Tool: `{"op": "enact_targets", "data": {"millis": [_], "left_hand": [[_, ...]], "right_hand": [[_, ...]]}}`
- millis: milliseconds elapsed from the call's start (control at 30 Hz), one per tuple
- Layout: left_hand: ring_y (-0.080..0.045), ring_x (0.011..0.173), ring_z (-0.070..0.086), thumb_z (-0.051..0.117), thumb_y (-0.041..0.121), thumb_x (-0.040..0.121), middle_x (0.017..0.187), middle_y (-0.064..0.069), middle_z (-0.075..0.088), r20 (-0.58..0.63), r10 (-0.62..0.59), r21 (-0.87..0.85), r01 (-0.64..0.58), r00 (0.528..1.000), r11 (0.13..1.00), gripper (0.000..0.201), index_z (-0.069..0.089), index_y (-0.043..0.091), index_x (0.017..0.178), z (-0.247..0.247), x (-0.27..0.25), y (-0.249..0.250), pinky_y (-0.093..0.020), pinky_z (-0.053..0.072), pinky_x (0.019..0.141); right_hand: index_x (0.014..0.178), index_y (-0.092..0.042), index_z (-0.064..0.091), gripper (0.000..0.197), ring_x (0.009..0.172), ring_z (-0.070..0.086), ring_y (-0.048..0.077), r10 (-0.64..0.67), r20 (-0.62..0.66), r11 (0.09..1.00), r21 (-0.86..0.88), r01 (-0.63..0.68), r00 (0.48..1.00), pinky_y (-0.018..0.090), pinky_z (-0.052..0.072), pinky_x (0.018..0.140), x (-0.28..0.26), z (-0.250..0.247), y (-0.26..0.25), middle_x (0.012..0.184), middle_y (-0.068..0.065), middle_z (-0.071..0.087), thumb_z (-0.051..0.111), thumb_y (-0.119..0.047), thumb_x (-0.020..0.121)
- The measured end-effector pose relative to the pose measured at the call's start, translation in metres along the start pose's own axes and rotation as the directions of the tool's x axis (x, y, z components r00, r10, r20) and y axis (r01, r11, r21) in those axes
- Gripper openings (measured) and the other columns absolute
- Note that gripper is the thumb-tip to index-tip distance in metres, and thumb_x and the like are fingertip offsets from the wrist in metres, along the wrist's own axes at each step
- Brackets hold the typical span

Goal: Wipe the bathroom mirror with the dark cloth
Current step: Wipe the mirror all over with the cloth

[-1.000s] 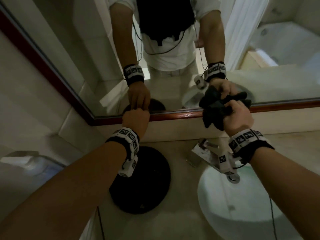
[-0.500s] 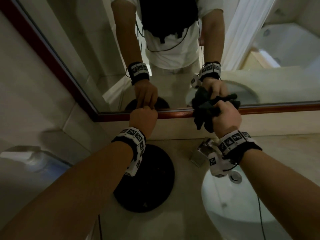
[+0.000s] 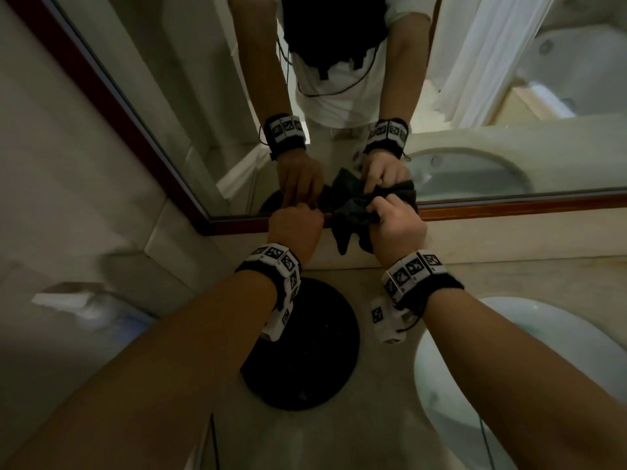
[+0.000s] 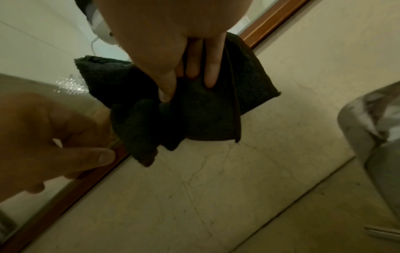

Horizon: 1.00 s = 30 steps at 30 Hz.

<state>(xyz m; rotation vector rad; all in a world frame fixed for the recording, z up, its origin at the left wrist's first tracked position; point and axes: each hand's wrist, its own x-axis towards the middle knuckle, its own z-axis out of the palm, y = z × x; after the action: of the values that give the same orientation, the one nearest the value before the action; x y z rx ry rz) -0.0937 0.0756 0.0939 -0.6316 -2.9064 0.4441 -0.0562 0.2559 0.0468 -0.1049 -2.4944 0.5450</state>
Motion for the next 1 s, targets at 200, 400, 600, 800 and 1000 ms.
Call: {"op": "enact_targets", "data": {"millis": [200,400,600,800,1000], "left_hand": [[-0.027,0.086,0.065,0.044,0.008,0.097,0.095,-0.009,0.067,0.124,-0.065,0.057,0.058,0.99,0.997,0.024,0.067,0.01,0.093,-0.015,0.0,0.008,-0.032,0.039,0.061],[-0.024,0.086,0.064,0.043,0.01,0.099,0.097,-0.006,0.066,0.08,-0.057,-0.003,0.057,0.995,0.998,0.025,0.067,0.012,0.09,-0.041,0.018,0.078,-0.031,0.037,0.06],[-0.031,0.091,0.064,0.042,0.016,0.101,0.103,-0.011,0.063,0.07,-0.042,0.024,0.04,0.997,0.999,0.021,0.062,0.012,0.106,-0.051,0.039,0.14,-0.037,0.045,0.069],[-0.032,0.063,0.062,0.065,0.011,0.088,0.077,-0.012,0.06,-0.001,-0.088,-0.003,0.088,0.996,0.996,0.005,0.065,0.009,0.084,-0.05,0.038,0.146,-0.032,0.042,0.053],[-0.023,0.032,0.043,0.087,0.005,0.055,0.048,-0.01,0.044,-0.143,-0.072,-0.024,0.069,0.987,0.997,0.033,0.054,0.009,0.053,-0.042,0.038,0.151,-0.021,0.024,0.044]], "right_hand": [[0.087,-0.022,0.061,0.022,0.076,0.055,0.024,0.031,0.032,0.999,0.024,-0.032,0.999,0.028,0.035,0.053,0.002,-0.022,0.045,0.084,-0.001,0.056,0.044,-0.035,0.08],[0.09,-0.019,0.061,0.011,0.08,0.056,0.028,0.066,0.059,0.998,-0.007,-0.065,0.996,0.029,0.033,0.052,0.008,-0.06,0.118,0.087,0.002,0.056,0.058,-0.025,0.081],[0.093,-0.02,0.062,0.015,0.084,0.057,0.031,0.158,0.09,0.987,-0.05,-0.154,0.983,0.03,0.028,0.057,0.015,-0.11,0.206,0.091,0.004,0.058,0.06,-0.023,0.079],[0.097,-0.017,0.063,0.015,0.09,0.058,0.031,0.255,0.061,0.967,-0.021,-0.254,0.965,0.033,0.042,0.065,0.018,-0.147,0.274,0.1,0.007,0.061,0.064,-0.014,0.082],[0.092,-0.016,0.059,0.008,0.083,0.056,0.032,0.182,-0.08,0.983,0.032,-0.18,0.98,0.038,0.043,0.062,0.013,-0.134,0.284,0.092,0.008,0.058,0.062,-0.015,0.084]]}}
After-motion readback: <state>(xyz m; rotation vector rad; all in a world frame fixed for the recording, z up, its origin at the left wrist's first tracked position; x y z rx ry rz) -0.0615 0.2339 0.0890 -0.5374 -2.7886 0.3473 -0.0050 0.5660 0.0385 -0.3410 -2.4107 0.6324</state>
